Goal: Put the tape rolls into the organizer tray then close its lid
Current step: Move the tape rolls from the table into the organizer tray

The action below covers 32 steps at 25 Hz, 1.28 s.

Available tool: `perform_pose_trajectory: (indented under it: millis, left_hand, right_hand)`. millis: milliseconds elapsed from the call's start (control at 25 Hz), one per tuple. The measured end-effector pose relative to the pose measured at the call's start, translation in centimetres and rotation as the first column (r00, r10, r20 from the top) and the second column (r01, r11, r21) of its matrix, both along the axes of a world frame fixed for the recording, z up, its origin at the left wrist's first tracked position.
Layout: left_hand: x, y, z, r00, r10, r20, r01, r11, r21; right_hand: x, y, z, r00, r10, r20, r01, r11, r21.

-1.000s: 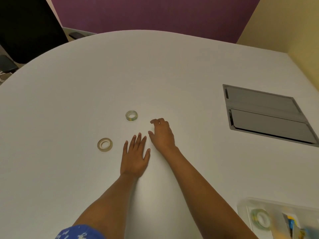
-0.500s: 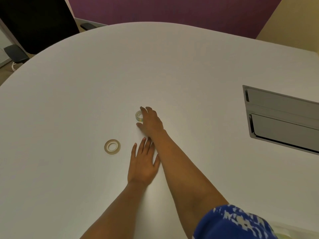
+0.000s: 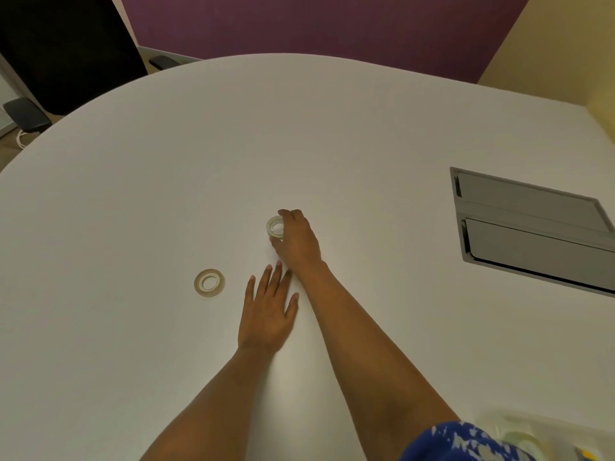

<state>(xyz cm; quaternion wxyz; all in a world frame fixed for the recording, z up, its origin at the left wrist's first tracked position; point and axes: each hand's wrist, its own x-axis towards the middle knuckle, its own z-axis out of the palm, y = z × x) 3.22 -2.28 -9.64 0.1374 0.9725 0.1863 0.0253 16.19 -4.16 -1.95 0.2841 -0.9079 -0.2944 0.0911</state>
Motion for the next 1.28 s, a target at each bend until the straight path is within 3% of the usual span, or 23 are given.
perform_pose_trajectory:
  millis: [680,1160,1280]
  left_hand:
    - [-13.4,-11.0,0.6,0.996,-0.055,-0.067,0.051,0.997,-0.063]
    - [-19.3,-15.1,2.2,0.975,-0.105,-0.193,0.086,0.991,-0.105]
    - [-20.2,-15.5,2.2,0.971,-0.116,-0.207,0.098,0.991,-0.096]
  right_hand:
    - [-12.2,-23.2,3.1,0.962,-0.269,-0.053,0.269,0.963,-0.012]
    - [-18.5,-34.9,3.3,0.827,-0.562,-0.036,0.563,0.822,0.086]
    - [-19.2,-37.0,3.1,0.787,-0.617,-0.022,0.617,0.786,0.042]
